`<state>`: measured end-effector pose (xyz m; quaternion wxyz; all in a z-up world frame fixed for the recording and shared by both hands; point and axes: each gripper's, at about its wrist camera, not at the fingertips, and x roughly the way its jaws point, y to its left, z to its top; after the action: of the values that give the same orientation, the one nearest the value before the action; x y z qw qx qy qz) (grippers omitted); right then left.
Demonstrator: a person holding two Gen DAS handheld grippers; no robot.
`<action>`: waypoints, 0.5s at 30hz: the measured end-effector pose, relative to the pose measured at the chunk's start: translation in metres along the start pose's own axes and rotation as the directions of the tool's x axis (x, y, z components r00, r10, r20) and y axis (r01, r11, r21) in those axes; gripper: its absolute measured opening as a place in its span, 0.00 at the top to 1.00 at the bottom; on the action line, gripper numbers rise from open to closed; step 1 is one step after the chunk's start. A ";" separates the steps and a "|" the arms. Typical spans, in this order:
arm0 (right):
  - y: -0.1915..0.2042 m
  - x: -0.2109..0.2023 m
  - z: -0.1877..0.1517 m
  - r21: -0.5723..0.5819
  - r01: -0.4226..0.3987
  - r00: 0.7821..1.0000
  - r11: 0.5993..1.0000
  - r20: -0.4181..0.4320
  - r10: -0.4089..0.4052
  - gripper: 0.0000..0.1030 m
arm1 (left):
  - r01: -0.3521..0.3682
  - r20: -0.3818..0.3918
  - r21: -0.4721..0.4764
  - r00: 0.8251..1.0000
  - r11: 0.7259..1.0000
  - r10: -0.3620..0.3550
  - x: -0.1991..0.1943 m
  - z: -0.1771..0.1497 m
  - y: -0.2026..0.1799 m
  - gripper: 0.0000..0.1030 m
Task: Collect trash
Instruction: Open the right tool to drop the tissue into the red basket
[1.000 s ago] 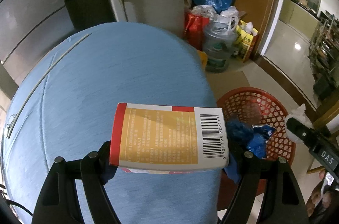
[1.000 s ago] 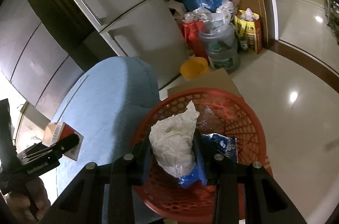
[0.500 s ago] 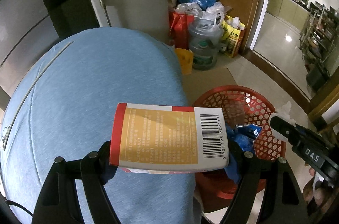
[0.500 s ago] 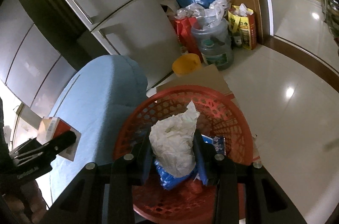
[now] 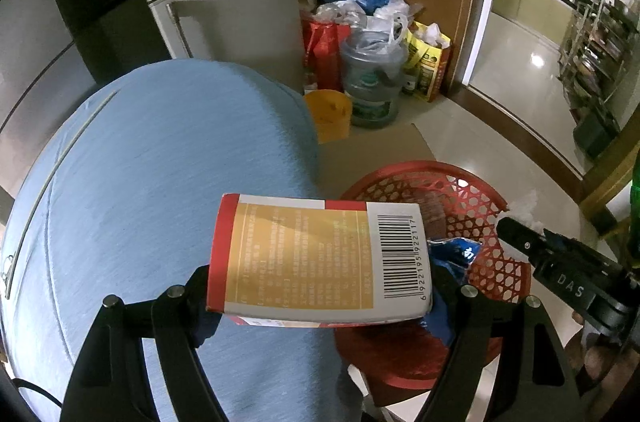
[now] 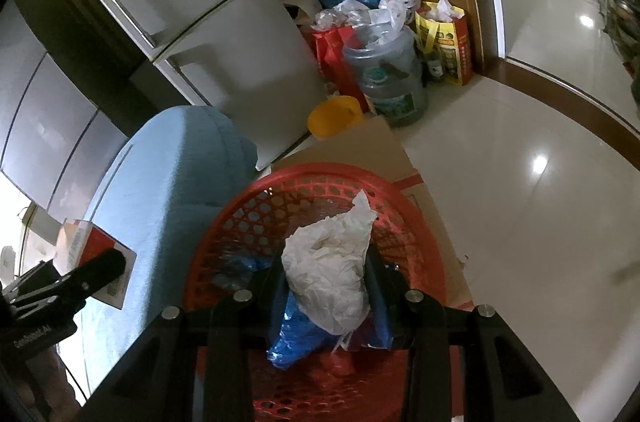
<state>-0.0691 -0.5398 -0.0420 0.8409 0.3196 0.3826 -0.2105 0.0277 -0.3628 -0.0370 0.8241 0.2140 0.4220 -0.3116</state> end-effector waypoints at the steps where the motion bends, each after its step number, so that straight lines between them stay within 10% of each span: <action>1: -0.001 0.000 0.000 0.000 0.001 1.000 1.000 -0.001 -0.001 0.62 | 0.001 -0.001 0.002 1.000 1.000 -0.001 0.001 0.000 -0.002 0.21; 15: -0.003 0.010 0.002 -0.014 -0.001 1.000 1.000 -0.025 0.001 0.62 | 0.021 -0.015 0.020 1.000 1.000 -0.020 0.011 0.005 -0.017 0.21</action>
<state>-0.0640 -0.5446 -0.0502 0.8385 0.3164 0.3943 -0.2035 0.0237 -0.3823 -0.0448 0.8156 0.2202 0.4270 -0.3226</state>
